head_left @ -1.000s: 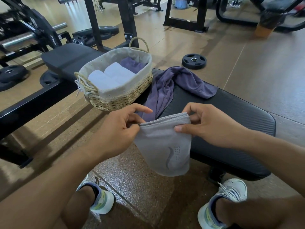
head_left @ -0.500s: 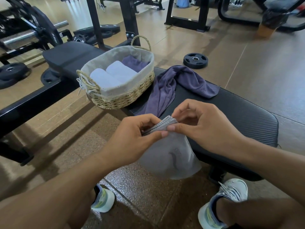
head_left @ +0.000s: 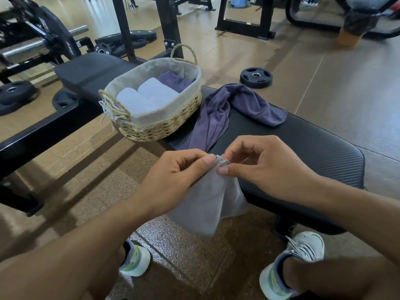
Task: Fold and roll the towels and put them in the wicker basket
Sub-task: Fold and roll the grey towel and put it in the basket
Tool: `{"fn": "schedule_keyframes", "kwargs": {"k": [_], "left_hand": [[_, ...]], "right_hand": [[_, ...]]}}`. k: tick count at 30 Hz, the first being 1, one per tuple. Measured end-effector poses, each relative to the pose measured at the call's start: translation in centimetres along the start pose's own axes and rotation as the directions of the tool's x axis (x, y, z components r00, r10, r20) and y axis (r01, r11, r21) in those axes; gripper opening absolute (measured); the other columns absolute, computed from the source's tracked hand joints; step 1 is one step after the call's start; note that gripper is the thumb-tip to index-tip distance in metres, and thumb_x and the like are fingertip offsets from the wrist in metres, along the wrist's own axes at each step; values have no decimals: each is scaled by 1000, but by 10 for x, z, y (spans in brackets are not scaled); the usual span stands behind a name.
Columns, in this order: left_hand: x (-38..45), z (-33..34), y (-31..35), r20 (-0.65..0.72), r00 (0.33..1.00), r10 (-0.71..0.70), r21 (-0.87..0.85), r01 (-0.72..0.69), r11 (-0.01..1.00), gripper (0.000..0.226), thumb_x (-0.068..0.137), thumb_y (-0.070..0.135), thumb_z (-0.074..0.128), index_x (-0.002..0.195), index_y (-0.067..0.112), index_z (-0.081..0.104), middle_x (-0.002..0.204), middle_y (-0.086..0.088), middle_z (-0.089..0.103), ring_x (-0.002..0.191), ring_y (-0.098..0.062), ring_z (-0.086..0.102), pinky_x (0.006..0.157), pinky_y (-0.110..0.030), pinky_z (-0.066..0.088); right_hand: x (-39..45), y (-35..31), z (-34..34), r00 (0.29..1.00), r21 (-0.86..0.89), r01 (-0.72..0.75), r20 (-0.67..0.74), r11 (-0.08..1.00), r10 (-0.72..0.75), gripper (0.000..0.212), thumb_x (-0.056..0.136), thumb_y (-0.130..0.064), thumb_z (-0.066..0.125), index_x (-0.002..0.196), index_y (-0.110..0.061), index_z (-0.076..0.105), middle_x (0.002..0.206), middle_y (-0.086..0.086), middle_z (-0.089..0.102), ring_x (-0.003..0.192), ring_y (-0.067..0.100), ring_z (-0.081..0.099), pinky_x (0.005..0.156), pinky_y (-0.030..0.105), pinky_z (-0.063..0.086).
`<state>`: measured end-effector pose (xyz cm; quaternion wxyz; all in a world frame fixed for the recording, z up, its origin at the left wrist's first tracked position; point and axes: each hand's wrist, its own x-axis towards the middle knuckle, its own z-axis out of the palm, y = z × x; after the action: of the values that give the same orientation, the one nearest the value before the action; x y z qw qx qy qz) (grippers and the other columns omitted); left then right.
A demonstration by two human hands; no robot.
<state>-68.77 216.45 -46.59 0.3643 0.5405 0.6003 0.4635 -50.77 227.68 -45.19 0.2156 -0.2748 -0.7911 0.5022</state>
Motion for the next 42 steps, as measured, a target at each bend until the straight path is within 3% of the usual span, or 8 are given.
{"fn": "schedule_keyframes", "kwargs": {"k": [8,14,17,22,26,31,38,42], "left_hand": [[0,2,-1,11,1000,-17,55,16,998,22,99,29,61,91,16,78,83,-3,77,75,-6,65,70,-26,49],[-1,3,-3,46,999,5,46,-7,999,21,74,27,89,85,16,75,81,-8,76,74,-11,64,69,-34,51],[1,-5,-2,54,998,37,32,-38,999,20,75,31,86,85,17,74,80,-10,75,73,-15,64,65,-41,52],[2,-24,10,41,990,137,-106,-132,986,16,79,27,78,82,14,70,75,2,72,70,-6,64,64,-16,50],[4,-41,12,-73,986,147,-188,-159,969,9,78,25,78,77,30,71,71,10,71,66,-3,64,62,-14,49],[11,-65,9,-286,958,-13,-333,-86,939,12,73,34,74,76,27,66,75,7,69,68,-8,63,60,-24,49],[29,-63,-14,-411,895,-174,-357,18,934,6,88,23,69,86,23,62,74,6,72,66,-7,65,63,-24,53],[45,-47,-38,-319,916,-243,-296,148,944,11,96,12,63,88,19,57,73,6,71,62,-7,64,54,-24,53]], "right_hand": [[-2,4,2,998,-55,41,45,998,-38,15,78,-28,86,79,-24,72,78,-6,75,73,4,70,73,22,56],[-2,7,6,994,-2,89,60,996,-89,24,80,-24,86,89,-17,65,85,4,73,80,25,71,78,48,58],[1,9,4,983,73,59,172,996,-70,33,79,-24,86,102,-18,64,96,7,75,92,27,73,87,53,57],[3,26,7,926,-286,81,377,955,35,35,79,-39,84,103,-20,67,97,-4,73,91,17,68,83,48,54],[4,30,8,906,-436,47,397,899,145,29,83,-44,80,101,-26,65,94,-9,70,84,9,64,76,34,53],[12,31,-18,859,-411,16,473,911,198,33,81,-45,82,105,-25,70,101,-7,74,91,10,70,84,40,56],[15,32,-90,917,-283,-155,315,946,245,23,77,-27,86,91,-14,72,90,6,76,84,25,73,71,34,55],[17,42,-124,968,-255,-243,0,936,252,20,72,-24,89,85,-17,75,84,0,78,76,12,74,63,20,58]]}}
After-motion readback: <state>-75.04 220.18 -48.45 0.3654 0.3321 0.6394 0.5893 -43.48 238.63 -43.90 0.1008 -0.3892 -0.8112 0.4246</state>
